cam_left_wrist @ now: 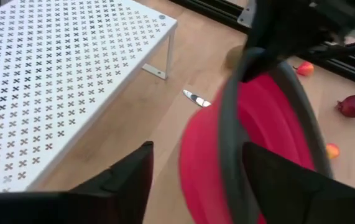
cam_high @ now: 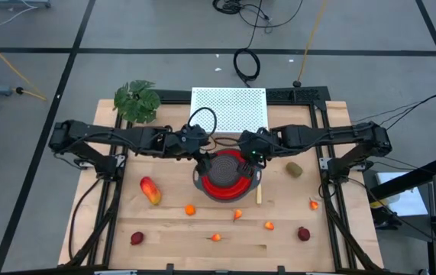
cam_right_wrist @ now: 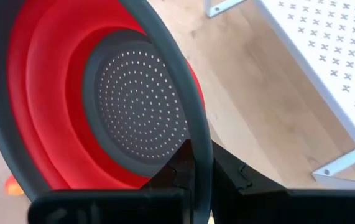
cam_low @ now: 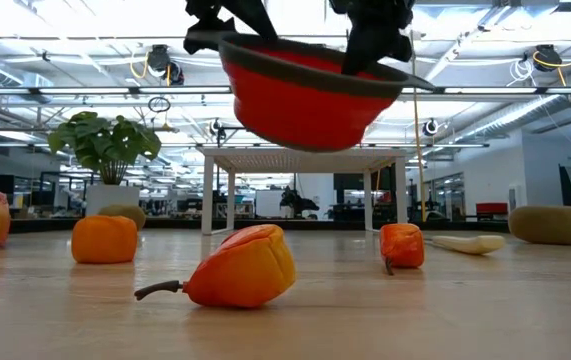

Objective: Pick & Place Fruit
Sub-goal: Put the red strainer bowl on the shelf

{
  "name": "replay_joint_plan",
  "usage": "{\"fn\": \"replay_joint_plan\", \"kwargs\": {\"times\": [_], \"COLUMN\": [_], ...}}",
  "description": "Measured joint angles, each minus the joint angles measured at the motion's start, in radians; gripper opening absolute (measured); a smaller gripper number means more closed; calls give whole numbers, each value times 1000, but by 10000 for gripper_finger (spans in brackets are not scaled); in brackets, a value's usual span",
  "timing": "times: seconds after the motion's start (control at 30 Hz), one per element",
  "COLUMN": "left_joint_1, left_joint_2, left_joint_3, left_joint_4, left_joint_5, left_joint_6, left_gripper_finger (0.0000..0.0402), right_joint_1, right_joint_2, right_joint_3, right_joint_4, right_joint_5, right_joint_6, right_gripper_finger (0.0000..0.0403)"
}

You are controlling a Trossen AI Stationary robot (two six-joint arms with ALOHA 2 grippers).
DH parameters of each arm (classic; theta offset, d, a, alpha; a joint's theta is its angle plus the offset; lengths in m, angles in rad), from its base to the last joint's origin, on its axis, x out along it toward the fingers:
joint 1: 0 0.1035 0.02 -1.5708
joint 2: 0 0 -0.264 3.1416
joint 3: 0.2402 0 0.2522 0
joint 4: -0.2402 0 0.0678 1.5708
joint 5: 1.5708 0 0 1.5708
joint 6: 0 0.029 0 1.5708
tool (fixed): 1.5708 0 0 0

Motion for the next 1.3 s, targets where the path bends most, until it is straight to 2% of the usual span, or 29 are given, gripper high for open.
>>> {"fn": "replay_joint_plan", "kwargs": {"times": [0.17,0.33,0.53,0.8,1.3], "left_joint_1": [0,-4,-15,-24,-23], "left_joint_2": [8,32,51,51,49], "left_joint_3": [0,0,-1,0,0], "left_joint_4": [-1,8,16,51,-14], "left_joint_5": [0,0,-11,14,-12], "left_joint_6": [-1,2,9,65,66], "left_gripper_finger": [268,239,164,29,19], "right_joint_1": [18,33,43,43,43], "right_joint_2": [0,1,1,8,1], "right_joint_3": [0,0,0,0,-1], "right_joint_4": [44,86,76,112,161], "right_joint_5": [7,9,54,49,51], "right_joint_6": [25,49,96,85,49], "right_gripper_finger": [11,11,11,11,107]}}
